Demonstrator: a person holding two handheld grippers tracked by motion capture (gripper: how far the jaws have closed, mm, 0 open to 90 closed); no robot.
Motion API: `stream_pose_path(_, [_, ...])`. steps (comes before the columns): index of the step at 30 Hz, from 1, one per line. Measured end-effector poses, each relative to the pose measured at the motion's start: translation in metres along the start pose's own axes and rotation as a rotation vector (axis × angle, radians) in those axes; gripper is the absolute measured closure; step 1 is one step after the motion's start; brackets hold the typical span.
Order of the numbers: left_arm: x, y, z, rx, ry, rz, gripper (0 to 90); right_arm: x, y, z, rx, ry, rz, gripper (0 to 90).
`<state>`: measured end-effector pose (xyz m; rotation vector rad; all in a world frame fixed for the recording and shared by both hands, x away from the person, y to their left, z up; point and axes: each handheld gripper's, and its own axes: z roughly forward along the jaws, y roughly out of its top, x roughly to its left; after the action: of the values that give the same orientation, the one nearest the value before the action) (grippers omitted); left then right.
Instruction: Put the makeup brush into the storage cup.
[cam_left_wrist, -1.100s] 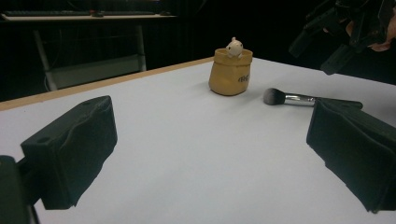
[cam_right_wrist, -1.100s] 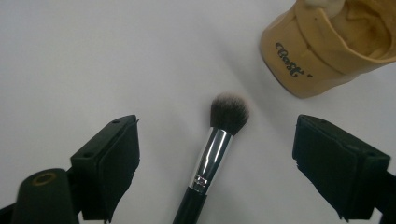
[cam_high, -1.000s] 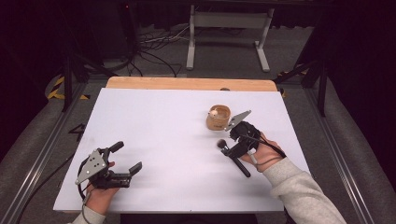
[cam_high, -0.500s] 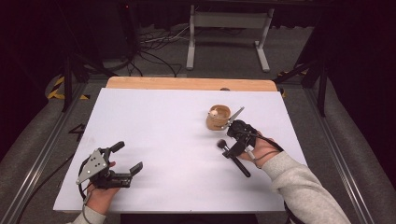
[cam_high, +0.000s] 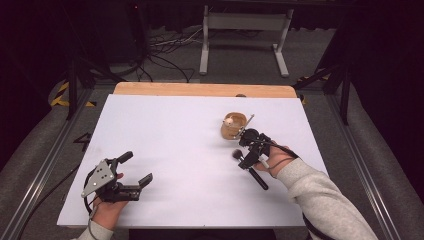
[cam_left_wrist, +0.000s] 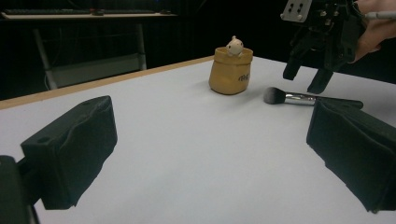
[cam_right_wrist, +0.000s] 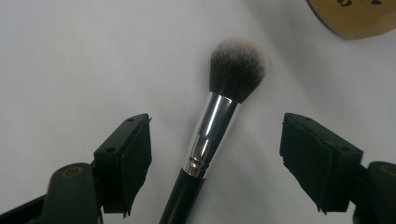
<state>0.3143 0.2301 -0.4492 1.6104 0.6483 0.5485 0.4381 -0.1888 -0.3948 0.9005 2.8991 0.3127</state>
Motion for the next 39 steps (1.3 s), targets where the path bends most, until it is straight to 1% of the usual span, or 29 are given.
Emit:
stream_pose_path(4, [0.000,0.000,0.000,-0.001,0.004,0.001,2.1,-0.002,0.001,0.003,0.020,0.002,0.030,30.5])
stream_pose_path(7, [0.000,0.000,0.000,0.001,0.004,-0.002,2.1,-0.003,0.001,0.006,0.038,0.008,0.034,34.0])
stream_pose_path(10, [0.000,0.000,0.000,0.004,0.002,0.004,2.1,-0.003,0.001,0.008,0.054,0.005,0.014,38.8])
stream_pose_path(12, [0.000,0.000,0.000,0.002,0.006,0.002,2.1,-0.003,0.001,0.010,0.061,0.007,0.011,42.4])
stream_pose_path(17, [-0.001,0.001,-0.001,-0.004,0.013,0.007,1.9,-0.003,0.002,0.013,0.077,0.009,0.043,48.1])
stream_pose_path(18, [-0.001,0.001,0.000,-0.003,0.012,0.008,1.9,-0.003,0.002,0.013,0.082,0.013,0.055,49.3])
stream_pose_path(19, [-0.002,0.001,0.000,-0.002,0.011,0.008,1.9,-0.004,0.002,0.014,0.088,0.018,0.077,50.5])
stream_pose_path(22, [-0.002,0.001,0.000,0.001,0.008,0.010,1.9,-0.004,0.003,0.016,0.101,0.025,0.112,54.1])
stream_pose_path(24, [-0.002,0.001,0.000,-0.002,0.009,0.009,1.9,-0.004,0.003,0.017,0.108,0.025,0.118,55.3])
stream_pose_path(26, [-0.001,0.001,0.000,-0.007,0.012,0.004,1.8,-0.004,0.004,0.018,0.118,0.026,0.127,58.5])
stream_pose_path(28, [-0.001,0.001,-0.001,-0.009,0.014,0.000,1.6,-0.003,0.004,0.019,0.114,0.029,0.137,62.3])
stream_pose_path(32, [-0.001,0.000,-0.001,-0.009,0.015,-0.001,1.6,-0.001,0.006,0.020,0.122,0.029,0.178,66.6])
stream_pose_path(35, [-0.001,0.000,0.000,-0.009,0.015,0.001,1.6,0.000,0.007,0.021,0.131,0.028,0.193,67.7])
stream_pose_path(39, [-0.001,0.000,0.000,-0.008,0.013,-0.001,1.6,0.001,0.008,0.022,0.139,0.014,0.187,68.1])
